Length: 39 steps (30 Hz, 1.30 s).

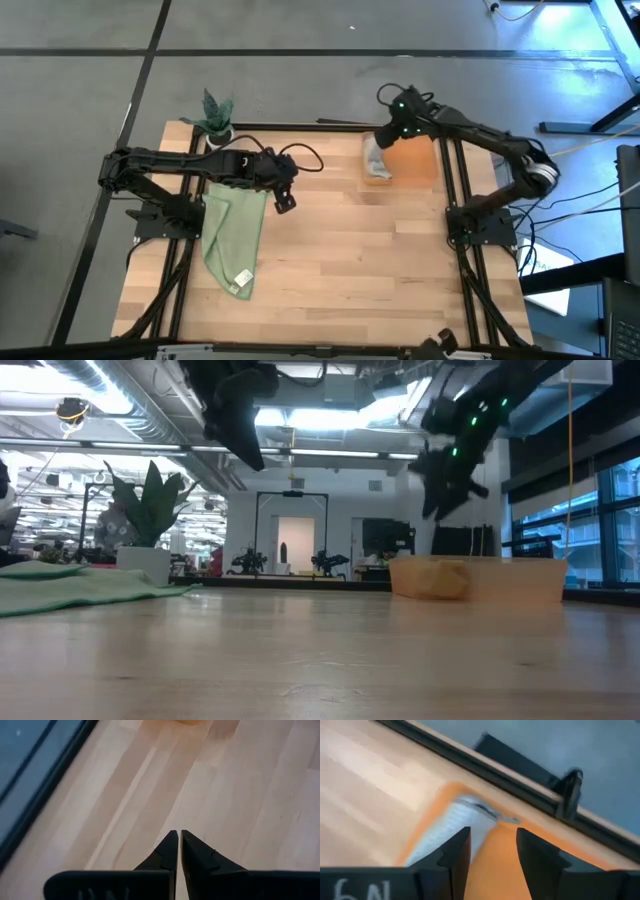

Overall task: Roll microfiber towels into tight, uniform cylinder then place into a basket
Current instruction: Fold the green microfiber towel

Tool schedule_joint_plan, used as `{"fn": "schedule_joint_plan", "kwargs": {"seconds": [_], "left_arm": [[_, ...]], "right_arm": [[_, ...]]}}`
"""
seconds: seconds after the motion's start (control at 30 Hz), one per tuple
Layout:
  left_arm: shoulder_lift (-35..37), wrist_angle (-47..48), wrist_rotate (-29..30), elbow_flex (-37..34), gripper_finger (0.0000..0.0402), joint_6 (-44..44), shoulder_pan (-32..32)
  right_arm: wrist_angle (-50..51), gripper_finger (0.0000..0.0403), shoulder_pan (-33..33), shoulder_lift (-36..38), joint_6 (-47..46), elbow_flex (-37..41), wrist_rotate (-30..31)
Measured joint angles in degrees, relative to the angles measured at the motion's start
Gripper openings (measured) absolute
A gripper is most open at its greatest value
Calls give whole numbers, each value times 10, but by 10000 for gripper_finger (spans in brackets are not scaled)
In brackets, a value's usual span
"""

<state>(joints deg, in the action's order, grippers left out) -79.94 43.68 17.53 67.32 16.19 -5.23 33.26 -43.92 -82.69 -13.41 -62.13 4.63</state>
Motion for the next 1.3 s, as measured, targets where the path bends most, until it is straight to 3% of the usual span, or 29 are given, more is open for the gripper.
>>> {"fn": "schedule_joint_plan", "kwargs": {"seconds": [0.33, 0.5, 0.67, 0.83, 1.03, 1.3], "left_arm": [[0, 187, -14, -36, 14, 266, 23], [0, 189, -92, -98, 14, 358, 53], [0, 160, -109, -162, 14, 435, 78], [0, 102, -123, -203, 14, 448, 93], [0, 85, -80, -246, 14, 448, 95], [0, 9, -79, -312, 14, 448, 87]], "right_arm": [[0, 159, 113, 78, 75, 0, -78], [-10, 159, 157, 79, 81, 0, -78], [-17, 159, 180, 79, 112, 0, -119], [-18, 159, 188, 79, 124, 0, -184], [-25, 159, 187, 79, 106, 0, -191], [-27, 159, 187, 79, 92, 0, -193]]}}
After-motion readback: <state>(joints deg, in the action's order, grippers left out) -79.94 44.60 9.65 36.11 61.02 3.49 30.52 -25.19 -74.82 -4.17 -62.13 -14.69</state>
